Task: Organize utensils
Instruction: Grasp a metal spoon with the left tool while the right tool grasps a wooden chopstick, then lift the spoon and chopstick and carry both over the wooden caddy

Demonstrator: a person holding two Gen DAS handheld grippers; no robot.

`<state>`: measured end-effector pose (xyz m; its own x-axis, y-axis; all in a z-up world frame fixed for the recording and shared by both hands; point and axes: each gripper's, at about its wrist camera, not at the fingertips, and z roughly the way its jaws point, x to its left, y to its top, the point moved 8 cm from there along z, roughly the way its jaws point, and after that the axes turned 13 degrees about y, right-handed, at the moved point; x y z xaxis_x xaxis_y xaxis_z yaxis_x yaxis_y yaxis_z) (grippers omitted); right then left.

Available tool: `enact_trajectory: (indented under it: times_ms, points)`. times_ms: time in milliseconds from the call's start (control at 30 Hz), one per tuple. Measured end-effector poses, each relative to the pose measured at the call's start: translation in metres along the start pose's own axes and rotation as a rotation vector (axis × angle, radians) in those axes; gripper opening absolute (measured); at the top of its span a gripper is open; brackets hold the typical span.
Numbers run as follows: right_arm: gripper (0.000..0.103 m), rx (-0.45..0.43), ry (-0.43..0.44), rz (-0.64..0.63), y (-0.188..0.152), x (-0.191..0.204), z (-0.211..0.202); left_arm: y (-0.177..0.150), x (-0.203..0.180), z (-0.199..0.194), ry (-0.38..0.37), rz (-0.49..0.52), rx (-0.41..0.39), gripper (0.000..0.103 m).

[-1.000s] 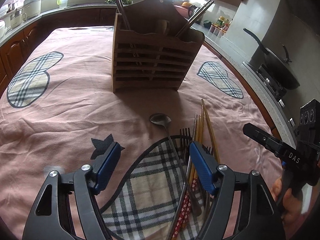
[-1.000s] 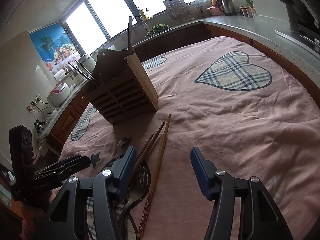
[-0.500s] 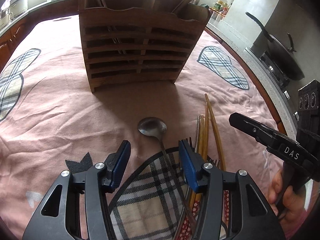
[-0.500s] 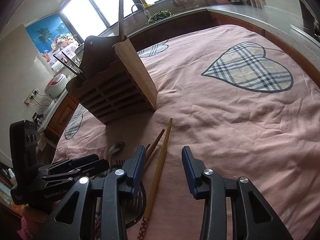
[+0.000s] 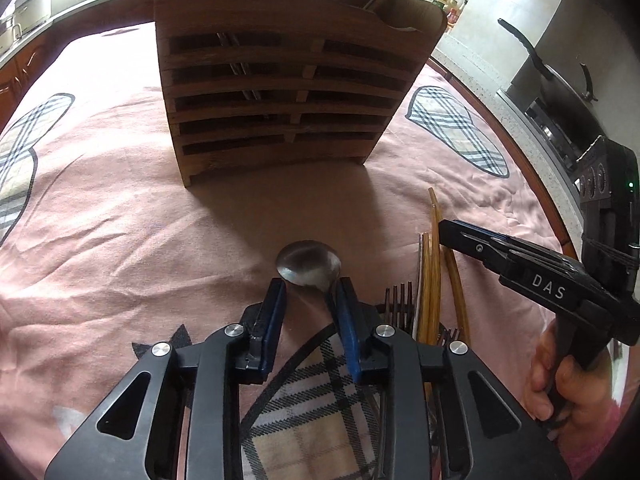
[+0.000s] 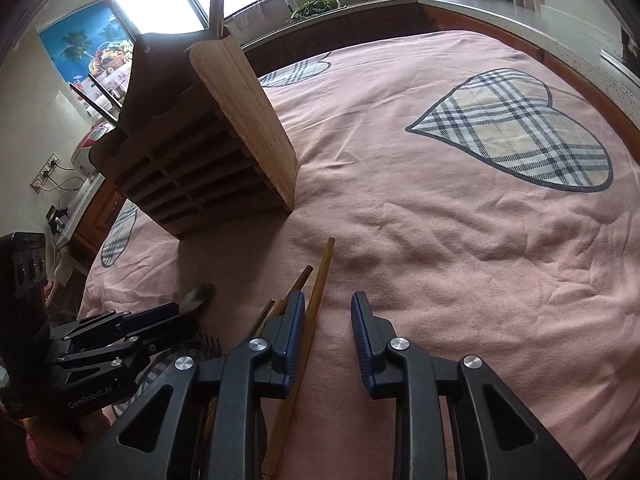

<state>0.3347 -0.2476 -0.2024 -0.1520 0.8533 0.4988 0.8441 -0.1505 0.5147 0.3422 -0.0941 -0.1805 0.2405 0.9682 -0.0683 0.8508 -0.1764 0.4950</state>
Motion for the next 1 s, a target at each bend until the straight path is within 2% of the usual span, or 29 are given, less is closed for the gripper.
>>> enact_trajectory:
  times_ms: [300, 500, 533, 633, 800, 900, 1000]
  points:
    - [0.021, 0.038, -0.028, -0.048, 0.009, 0.008, 0.016, 0.001, 0.004, -0.001, -0.008, 0.003, 0.019, 0.021]
    - [0.018, 0.057, 0.003, -0.055, 0.012, 0.016, 0.026, 0.003, -0.001, 0.001, 0.015, 0.038, 0.011, 0.020]
    - [0.010, 0.065, 0.018, -0.054, 0.011, 0.019, 0.028, 0.002, 0.001, 0.001, 0.016, 0.036, 0.008, 0.016]
    - [0.006, 0.073, 0.052, -0.058, 0.008, 0.028, 0.033, -0.002, 0.007, -0.001, 0.019, 0.032, 0.007, 0.006]
    - [0.006, 0.054, 0.137, -0.077, 0.007, 0.052, 0.029, -0.008, 0.027, -0.009, 0.032, -0.001, -0.013, 0.005]
    - [0.006, 0.032, 0.233, -0.072, 0.009, 0.068, 0.020, -0.012, 0.038, -0.015, 0.030, -0.030, -0.019, 0.004]
    - [0.006, 0.025, 0.256, -0.069, 0.012, 0.078, 0.015, -0.014, 0.048, -0.024, 0.029, -0.057, -0.035, 0.004]
